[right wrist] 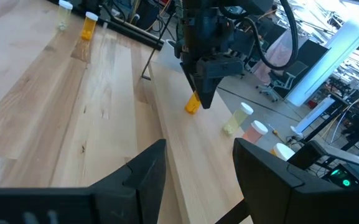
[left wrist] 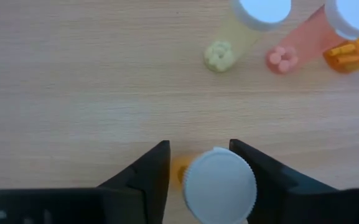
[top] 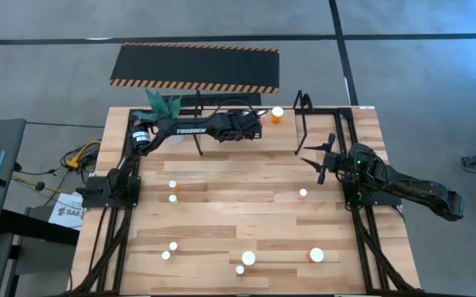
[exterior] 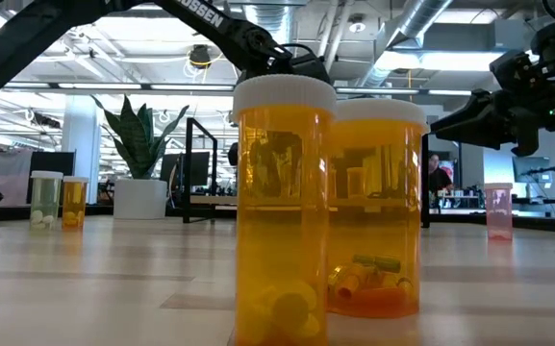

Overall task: Pick and place medicine bottles onto shelf by color
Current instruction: Put the top right small orange pill bottle on the shelf, then put the top small orange pill bottle aligned with the other small orange pill bottle on the shelf

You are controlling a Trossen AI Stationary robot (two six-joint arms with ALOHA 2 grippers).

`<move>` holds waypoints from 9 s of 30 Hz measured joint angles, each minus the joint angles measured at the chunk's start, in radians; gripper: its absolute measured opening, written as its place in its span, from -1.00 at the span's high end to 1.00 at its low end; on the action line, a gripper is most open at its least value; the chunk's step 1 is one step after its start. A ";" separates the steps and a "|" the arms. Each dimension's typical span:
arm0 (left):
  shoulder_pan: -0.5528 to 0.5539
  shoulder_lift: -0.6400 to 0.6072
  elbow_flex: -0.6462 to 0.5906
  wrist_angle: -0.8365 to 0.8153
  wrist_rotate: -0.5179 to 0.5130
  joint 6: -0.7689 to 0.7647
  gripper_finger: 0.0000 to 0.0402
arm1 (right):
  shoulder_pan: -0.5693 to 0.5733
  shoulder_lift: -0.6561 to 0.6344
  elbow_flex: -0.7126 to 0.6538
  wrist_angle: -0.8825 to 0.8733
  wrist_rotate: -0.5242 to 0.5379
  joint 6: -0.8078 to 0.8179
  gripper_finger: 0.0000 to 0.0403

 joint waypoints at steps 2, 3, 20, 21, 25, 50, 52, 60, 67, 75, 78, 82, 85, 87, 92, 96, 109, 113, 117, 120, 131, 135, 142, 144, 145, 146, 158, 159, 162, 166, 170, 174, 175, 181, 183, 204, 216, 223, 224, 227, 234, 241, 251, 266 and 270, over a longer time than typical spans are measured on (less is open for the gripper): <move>0.000 0.000 0.000 -0.002 -0.013 0.001 0.30 | 0.000 0.000 0.000 0.000 0.000 0.000 -0.03; 0.000 0.000 0.000 -0.005 -0.020 0.004 0.32 | 0.000 0.000 0.000 0.000 0.000 0.000 -0.03; -0.002 0.000 0.000 -0.011 -0.079 0.030 0.53 | 0.000 0.000 0.000 0.000 0.000 0.000 -0.03; -0.001 0.000 0.000 -0.011 -0.081 0.037 0.53 | 0.000 0.000 0.000 0.000 0.000 0.000 -0.03; 0.003 0.000 0.000 -0.008 -0.122 0.076 0.53 | 0.000 0.000 0.000 0.000 0.000 0.000 -0.03; 0.092 0.000 0.000 0.069 -0.147 0.370 0.53 | 0.000 0.000 0.000 0.000 0.000 0.000 -0.03; 0.092 0.000 0.000 0.066 -0.140 0.370 0.53 | 0.000 0.000 0.000 0.000 0.000 0.000 -0.03; 0.096 0.000 -0.001 0.046 -0.152 0.371 0.53 | 0.000 0.000 0.000 0.000 -0.001 0.000 -0.03; 0.098 0.002 -0.031 0.077 -0.151 0.374 0.53 | 0.000 0.000 0.000 0.000 -0.001 0.000 -0.03; 0.105 0.002 -0.031 0.108 -0.146 0.456 0.53 | 0.000 0.000 0.000 0.000 -0.001 0.000 -0.03; 0.117 0.002 -0.031 0.110 -0.124 0.452 0.53 | 0.000 0.000 0.000 0.000 -0.001 0.000 -0.03; 0.136 0.002 -0.031 0.109 -0.070 0.430 0.53 | 0.000 0.000 0.000 0.000 -0.001 0.000 -0.03; 0.143 0.002 -0.031 0.117 -0.061 0.439 0.53 | 0.000 0.000 0.000 0.000 -0.001 0.000 -0.03; 0.143 0.002 -0.031 0.126 -0.062 0.453 0.53 | 0.000 0.000 0.000 0.000 -0.001 0.000 -0.03; 0.141 0.002 -0.030 0.138 -0.051 0.458 0.53 | 0.000 0.000 0.000 0.000 -0.001 0.000 -0.03; 0.142 0.002 -0.030 0.151 -0.040 0.458 0.53 | 0.000 0.000 0.000 0.000 -0.001 0.000 -0.03; 0.142 0.001 -0.030 0.118 -0.051 0.441 0.53 | 0.000 0.000 0.001 0.000 -0.001 0.000 -0.03; 0.142 0.001 -0.030 0.114 -0.060 0.441 0.53 | 0.000 0.000 0.001 0.000 -0.001 0.000 -0.03; 0.142 0.001 -0.030 0.116 -0.062 0.448 0.53 | 0.000 0.000 0.001 0.000 -0.001 0.000 -0.03; 0.142 0.001 -0.030 0.118 -0.063 0.449 0.53 | 0.000 0.000 0.001 0.000 -0.001 0.000 -0.03; 0.142 0.000 -0.030 0.114 -0.063 0.417 0.52 | 0.000 0.000 0.001 0.000 -0.001 0.000 -0.03; 0.142 0.000 -0.030 0.103 -0.073 0.406 0.38 | 0.000 0.000 0.001 0.000 -0.001 0.000 -0.03; 0.142 0.000 -0.030 0.100 -0.077 0.388 0.04 | 0.000 0.000 0.001 0.000 -0.001 0.000 -0.03; 0.140 0.000 -0.030 0.100 -0.075 0.376 -0.03 | 0.000 0.000 0.001 0.000 -0.001 0.000 -0.03; 0.138 0.000 -0.029 0.099 -0.075 0.369 -0.07 | 0.000 0.000 0.001 0.000 -0.001 0.000 -0.03; 0.137 0.000 -0.027 0.097 -0.075 0.363 -0.10 | 0.000 0.000 0.001 0.000 -0.001 0.000 -0.03; 0.099 -0.054 -0.026 0.085 -0.101 0.367 -0.28 | 0.000 0.000 0.001 0.000 -0.001 0.000 -0.03; 0.094 -0.063 -0.026 0.073 -0.105 0.370 -0.28 | 0.000 0.000 0.001 0.000 -0.001 0.000 -0.03; 0.074 -0.098 -0.026 0.035 -0.121 0.371 -0.28 | 0.000 0.000 0.001 0.000 -0.001 0.000 -0.03; 0.036 -0.150 -0.026 -0.021 -0.139 0.370 -0.28 | 0.000 0.000 0.001 0.000 -0.001 0.000 -0.03; -0.020 -0.219 -0.026 -0.084 -0.138 0.356 -0.28 | 0.000 0.000 0.001 0.000 -0.001 0.000 -0.03; -0.098 -0.309 -0.026 -0.197 -0.097 0.274 -0.28 | 0.000 0.000 0.001 0.000 -0.001 0.000 -0.03; -0.120 -0.329 -0.026 -0.238 -0.080 0.249 -0.28 | 0.000 0.000 0.001 0.000 -0.001 0.000 -0.03; -0.253 -0.419 -0.025 -0.464 0.015 0.008 -0.28 | 0.000 0.000 0.001 -0.001 -0.001 0.000 -0.03; -0.295 -0.433 -0.025 -0.553 0.047 -0.114 -0.28 | 0.000 0.000 0.001 -0.002 -0.001 0.000 -0.03; -0.616 -0.500 -0.233 -0.888 -0.024 -0.819 -0.28 | 0.000 0.000 0.001 0.000 -0.001 0.000 -0.03; -0.534 -0.776 -0.706 -0.608 0.070 -0.827 -0.28 | 0.000 0.000 0.001 0.000 -0.001 0.000 -0.03; -0.432 -0.845 -0.878 -0.418 0.151 -0.762 -0.28 | 0.000 0.000 0.001 0.000 -0.001 0.000 -0.03; -0.418 -0.845 -0.889 -0.412 0.168 -0.757 -0.28 | 0.000 0.000 0.001 0.000 -0.001 0.000 -0.03; -0.391 -0.845 -0.914 -0.370 0.207 -0.753 -0.28 | 0.000 0.000 0.001 0.000 -0.001 0.000 -0.03; -0.379 -0.838 -0.950 -0.282 0.222 -0.729 -0.28 | 0.000 0.000 0.001 0.000 -0.001 0.000 -0.03; -0.379 -0.822 -0.964 -0.221 0.218 -0.707 -0.28 | 0.000 0.000 0.001 -0.002 -0.001 0.000 -0.03; -0.379 -0.797 -0.964 -0.215 0.201 -0.701 -0.28 | 0.000 0.000 0.001 -0.001 -0.001 0.000 -0.03; -0.378 -0.752 -0.964 -0.208 0.221 -0.697 -0.10 | 0.000 0.000 0.001 -0.001 -0.001 0.000 -0.03; -0.378 -0.752 -0.964 -0.209 0.221 -0.695 0.05 | 0.000 0.000 0.001 -0.002 -0.001 0.000 -0.03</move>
